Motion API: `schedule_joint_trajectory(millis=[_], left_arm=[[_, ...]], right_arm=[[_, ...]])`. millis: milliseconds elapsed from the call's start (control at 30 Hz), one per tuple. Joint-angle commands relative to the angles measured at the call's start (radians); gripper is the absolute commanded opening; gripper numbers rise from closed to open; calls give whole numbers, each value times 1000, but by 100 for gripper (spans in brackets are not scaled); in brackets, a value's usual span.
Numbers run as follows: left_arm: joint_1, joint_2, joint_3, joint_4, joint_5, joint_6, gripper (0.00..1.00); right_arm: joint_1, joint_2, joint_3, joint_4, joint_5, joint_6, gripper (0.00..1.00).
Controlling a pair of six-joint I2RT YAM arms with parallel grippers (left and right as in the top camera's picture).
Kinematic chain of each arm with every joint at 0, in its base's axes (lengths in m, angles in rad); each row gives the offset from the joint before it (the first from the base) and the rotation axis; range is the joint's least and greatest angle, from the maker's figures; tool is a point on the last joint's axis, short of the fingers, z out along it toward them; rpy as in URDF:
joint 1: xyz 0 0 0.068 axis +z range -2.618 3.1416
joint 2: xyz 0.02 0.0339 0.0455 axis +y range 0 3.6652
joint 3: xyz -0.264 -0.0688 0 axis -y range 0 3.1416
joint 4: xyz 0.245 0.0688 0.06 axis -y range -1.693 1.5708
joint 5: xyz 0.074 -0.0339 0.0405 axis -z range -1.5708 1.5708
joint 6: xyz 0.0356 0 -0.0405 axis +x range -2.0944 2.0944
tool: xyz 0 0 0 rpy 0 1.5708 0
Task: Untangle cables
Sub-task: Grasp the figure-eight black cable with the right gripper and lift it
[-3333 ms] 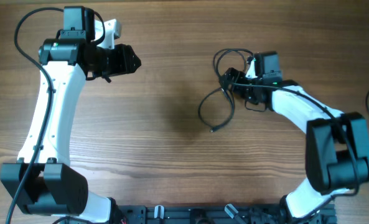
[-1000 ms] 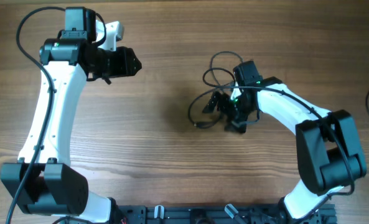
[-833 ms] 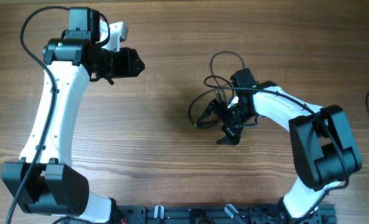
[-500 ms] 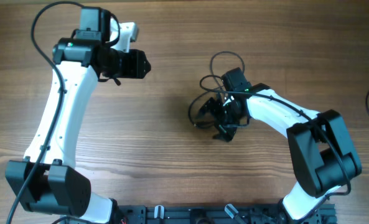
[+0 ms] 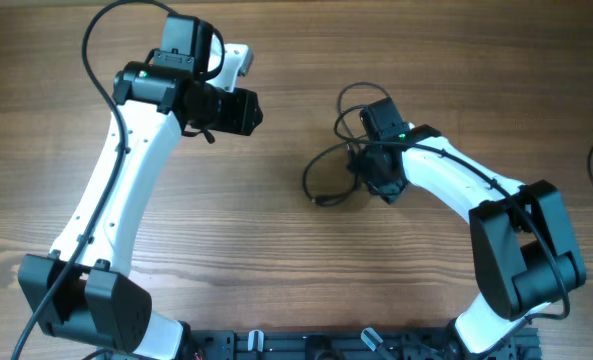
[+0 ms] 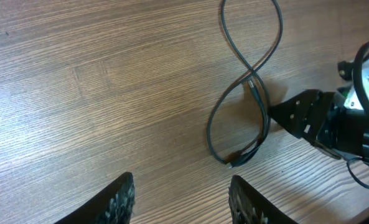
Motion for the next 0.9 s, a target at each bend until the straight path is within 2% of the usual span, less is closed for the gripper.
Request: schedule_joint_trajectory(millis=[0, 100, 233, 433, 467, 567, 867], left_arm=[[-5, 13, 0, 0, -14, 23, 51], [-5, 13, 0, 3, -13, 23, 51], [-5, 12, 0, 10, -13, 23, 51], [-5, 13, 0, 8, -13, 23, 51], [-5, 12, 0, 9, -13, 23, 52], [-5, 13, 0, 15, -13, 23, 51], [-5, 13, 0, 15, -13, 23, 52]], right_arm=[[-14, 94, -79, -60, 107, -91, 65], [-14, 94, -79, -70, 95, -143, 67], [-14, 94, -79, 28, 93, -264, 74], [-13, 94, -79, 70, 96, -276, 85], [-12, 94, -79, 71, 98, -279, 90], [-8, 94, -79, 102, 100, -330, 97], [-8, 94, -79, 212, 45, -372, 100]])
